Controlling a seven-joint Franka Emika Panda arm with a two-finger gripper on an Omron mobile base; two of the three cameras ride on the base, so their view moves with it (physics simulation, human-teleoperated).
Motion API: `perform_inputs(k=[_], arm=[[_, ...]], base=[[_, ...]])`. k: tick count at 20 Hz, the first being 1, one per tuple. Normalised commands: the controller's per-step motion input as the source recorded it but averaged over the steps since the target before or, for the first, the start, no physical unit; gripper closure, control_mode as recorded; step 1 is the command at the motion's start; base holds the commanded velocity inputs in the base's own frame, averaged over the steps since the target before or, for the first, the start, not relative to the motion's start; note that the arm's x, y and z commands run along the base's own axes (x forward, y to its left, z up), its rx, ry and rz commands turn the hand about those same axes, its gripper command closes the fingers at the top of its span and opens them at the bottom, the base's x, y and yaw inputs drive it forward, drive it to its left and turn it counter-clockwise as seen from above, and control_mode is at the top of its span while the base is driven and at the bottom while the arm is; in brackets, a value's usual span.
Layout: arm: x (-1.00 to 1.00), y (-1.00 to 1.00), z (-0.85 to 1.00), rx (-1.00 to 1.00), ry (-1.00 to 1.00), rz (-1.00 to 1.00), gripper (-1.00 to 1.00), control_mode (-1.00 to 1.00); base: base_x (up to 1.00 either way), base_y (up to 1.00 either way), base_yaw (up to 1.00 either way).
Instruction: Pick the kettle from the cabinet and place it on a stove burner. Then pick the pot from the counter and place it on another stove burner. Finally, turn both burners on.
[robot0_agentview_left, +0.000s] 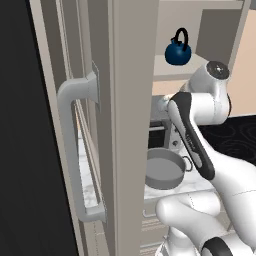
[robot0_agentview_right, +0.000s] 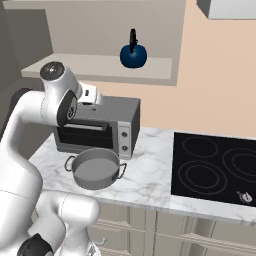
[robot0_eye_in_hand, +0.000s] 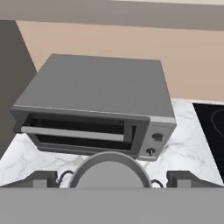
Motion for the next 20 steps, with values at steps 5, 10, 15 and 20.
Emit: perform_inputs(k=[5, 10, 15, 20], arm=[[-0.01, -0.01, 0.29, 0.00, -0.21, 0.00, -1.00, -1.00], [0.00, -0.01, 0.33, -0.01, -0.20, 0.00, -1.00, -1.00], [0.00, -0.02, 0.33, 0.00, -0.18, 0.00, -1.00, -1.00], [0.00, -0.04, 0.38, 0.00, -0.18, 0.00, -1.00, -1.00]], base=[[0.00, 0.00, 0.00], [0.00, 0.00, 0.00], [0.00, 0.00, 0.00], [0.00, 0.00, 0.00]])
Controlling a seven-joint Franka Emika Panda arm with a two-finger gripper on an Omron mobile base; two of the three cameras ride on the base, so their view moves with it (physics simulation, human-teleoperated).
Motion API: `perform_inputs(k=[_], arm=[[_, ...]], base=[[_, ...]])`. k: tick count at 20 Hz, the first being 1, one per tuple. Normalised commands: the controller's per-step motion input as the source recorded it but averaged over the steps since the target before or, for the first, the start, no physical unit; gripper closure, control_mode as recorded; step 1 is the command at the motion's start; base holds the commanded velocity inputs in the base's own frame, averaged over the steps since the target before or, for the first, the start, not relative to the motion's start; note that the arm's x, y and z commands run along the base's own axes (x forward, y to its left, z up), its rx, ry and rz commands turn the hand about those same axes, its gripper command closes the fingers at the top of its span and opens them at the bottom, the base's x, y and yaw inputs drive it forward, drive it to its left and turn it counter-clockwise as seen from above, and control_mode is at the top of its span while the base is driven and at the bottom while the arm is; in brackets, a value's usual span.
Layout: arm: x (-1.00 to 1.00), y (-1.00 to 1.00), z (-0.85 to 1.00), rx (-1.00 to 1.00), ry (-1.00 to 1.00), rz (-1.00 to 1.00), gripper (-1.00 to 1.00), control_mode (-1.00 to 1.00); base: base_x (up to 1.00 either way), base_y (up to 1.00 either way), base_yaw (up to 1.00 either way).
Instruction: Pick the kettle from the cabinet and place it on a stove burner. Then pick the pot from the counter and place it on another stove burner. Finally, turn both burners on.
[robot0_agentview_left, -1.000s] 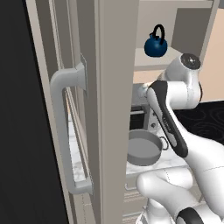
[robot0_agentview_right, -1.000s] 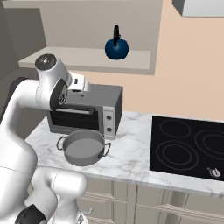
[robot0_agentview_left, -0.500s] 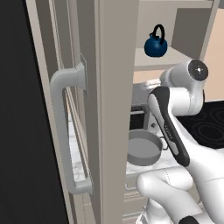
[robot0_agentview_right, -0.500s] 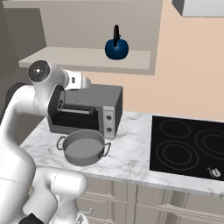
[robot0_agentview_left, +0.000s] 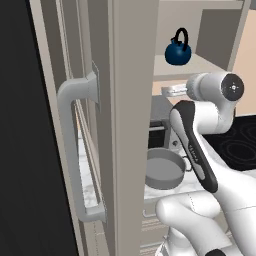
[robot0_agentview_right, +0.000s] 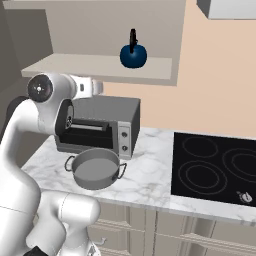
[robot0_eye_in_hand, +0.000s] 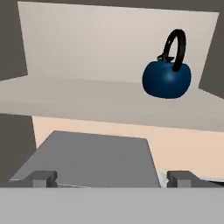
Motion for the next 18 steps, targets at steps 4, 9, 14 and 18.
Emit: perform_inputs(k=[4, 9, 14, 18], arm=[[0.00, -0.05, 0.37, 0.00, -0.16, 0.00, -1.00, -1.00], [0.00, -0.08, 0.35, 0.00, -0.15, 0.00, -1.00, -1.00], [0.00, -0.11, 0.34, 0.00, -0.11, 0.00, -1.00, -1.00], [0.00, -0.10, 0.28, 0.00, -0.06, -0.04, -1.00, -1.00]], base=[[0.00, 0.00, 0.00], [0.00, 0.00, 0.00], [0.00, 0.00, 0.00], [0.00, 0.00, 0.00]])
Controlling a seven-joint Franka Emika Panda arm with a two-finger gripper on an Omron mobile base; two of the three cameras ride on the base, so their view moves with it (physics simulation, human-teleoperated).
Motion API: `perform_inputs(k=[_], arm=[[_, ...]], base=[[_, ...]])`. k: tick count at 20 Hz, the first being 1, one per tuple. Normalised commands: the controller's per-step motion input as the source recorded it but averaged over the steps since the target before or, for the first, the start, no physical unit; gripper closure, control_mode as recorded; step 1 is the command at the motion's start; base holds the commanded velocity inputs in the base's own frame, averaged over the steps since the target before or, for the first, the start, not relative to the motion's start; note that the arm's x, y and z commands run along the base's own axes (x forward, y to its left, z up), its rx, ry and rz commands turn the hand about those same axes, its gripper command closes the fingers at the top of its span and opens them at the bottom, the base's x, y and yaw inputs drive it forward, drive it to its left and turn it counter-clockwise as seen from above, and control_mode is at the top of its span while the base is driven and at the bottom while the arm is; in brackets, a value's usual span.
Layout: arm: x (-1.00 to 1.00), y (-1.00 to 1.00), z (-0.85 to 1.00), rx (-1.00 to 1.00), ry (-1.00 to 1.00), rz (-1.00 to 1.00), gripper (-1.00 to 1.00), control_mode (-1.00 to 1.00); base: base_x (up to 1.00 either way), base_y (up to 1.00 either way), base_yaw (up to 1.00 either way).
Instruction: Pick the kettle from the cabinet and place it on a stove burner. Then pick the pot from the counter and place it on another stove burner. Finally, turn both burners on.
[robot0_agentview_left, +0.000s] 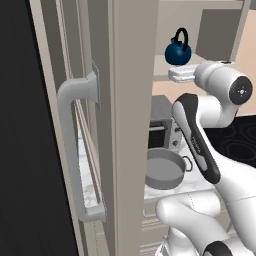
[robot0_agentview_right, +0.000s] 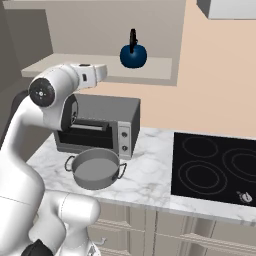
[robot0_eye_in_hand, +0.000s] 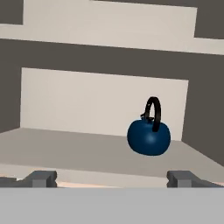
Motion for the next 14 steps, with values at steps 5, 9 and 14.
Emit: perform_inputs(k=[5, 9, 14], arm=[[0.00, -0.15, 0.20, 0.00, -0.01, -0.09, -1.00, -1.00], [0.00, -0.20, 0.16, 0.00, 0.00, -0.09, -1.00, -1.00], [0.05, -0.07, 0.04, 0.02, 0.00, -0.03, -1.00, -1.00]], base=[[0.00, 0.00, 0.00], [0.00, 0.00, 0.00], [0.00, 0.00, 0.00]])
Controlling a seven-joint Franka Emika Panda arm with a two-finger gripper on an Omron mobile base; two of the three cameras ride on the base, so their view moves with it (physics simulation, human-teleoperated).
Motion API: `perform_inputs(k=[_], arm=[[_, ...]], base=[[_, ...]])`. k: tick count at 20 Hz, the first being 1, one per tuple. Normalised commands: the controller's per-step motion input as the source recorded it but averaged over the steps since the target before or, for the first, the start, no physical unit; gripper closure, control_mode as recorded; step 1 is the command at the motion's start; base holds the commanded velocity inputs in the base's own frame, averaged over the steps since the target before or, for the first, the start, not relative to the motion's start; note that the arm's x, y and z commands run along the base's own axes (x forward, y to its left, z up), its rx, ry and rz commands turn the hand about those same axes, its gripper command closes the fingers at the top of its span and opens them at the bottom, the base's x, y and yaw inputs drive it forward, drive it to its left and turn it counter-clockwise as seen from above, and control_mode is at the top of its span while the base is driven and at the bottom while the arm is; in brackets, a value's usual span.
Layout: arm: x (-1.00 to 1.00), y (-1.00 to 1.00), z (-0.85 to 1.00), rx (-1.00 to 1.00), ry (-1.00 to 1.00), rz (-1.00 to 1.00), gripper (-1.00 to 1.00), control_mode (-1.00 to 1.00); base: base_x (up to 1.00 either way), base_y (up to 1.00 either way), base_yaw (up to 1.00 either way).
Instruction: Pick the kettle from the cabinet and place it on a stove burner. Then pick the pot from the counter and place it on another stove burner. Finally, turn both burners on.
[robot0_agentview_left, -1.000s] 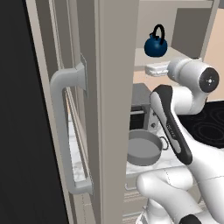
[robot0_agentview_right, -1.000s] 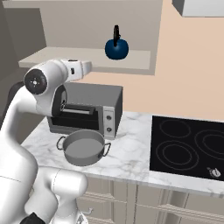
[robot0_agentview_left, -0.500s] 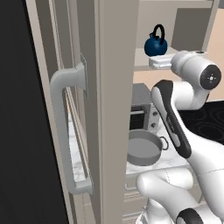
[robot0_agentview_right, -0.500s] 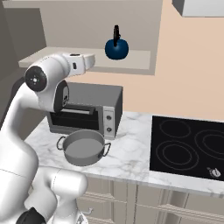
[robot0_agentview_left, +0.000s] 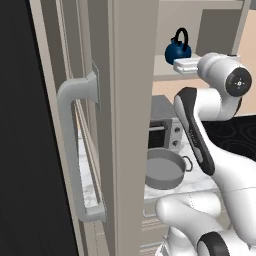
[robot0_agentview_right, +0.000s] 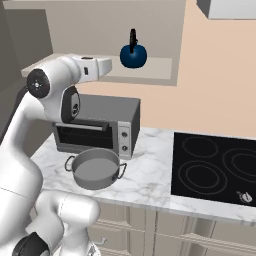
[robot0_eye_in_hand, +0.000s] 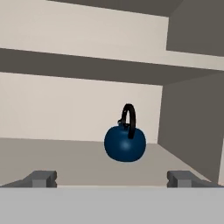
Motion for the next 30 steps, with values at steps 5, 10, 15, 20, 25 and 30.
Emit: perform_inputs(k=[5, 10, 15, 20, 25, 30], arm=[[0.15, -0.01, 0.00, 0.00, -0.02, 0.00, -1.00, -1.00], [0.16, 0.00, 0.00, 0.00, -0.02, 0.00, -1.00, -1.00], [0.17, 0.00, 0.00, 0.00, -0.02, 0.00, -1.00, -1.00], [0.22, -0.01, 0.00, 0.00, 0.00, 0.00, -1.00, -1.00], [0.26, -0.22, 0.00, 0.02, 0.00, 0.00, -1.00, -1.00], [0.25, -0.29, 0.00, 0.04, 0.00, 0.00, -1.00, -1.00]], base=[[0.00, 0.00, 0.00], [0.00, 0.00, 0.00], [0.00, 0.00, 0.00], [0.00, 0.00, 0.00], [0.00, 0.00, 0.00], [0.00, 0.00, 0.00]])
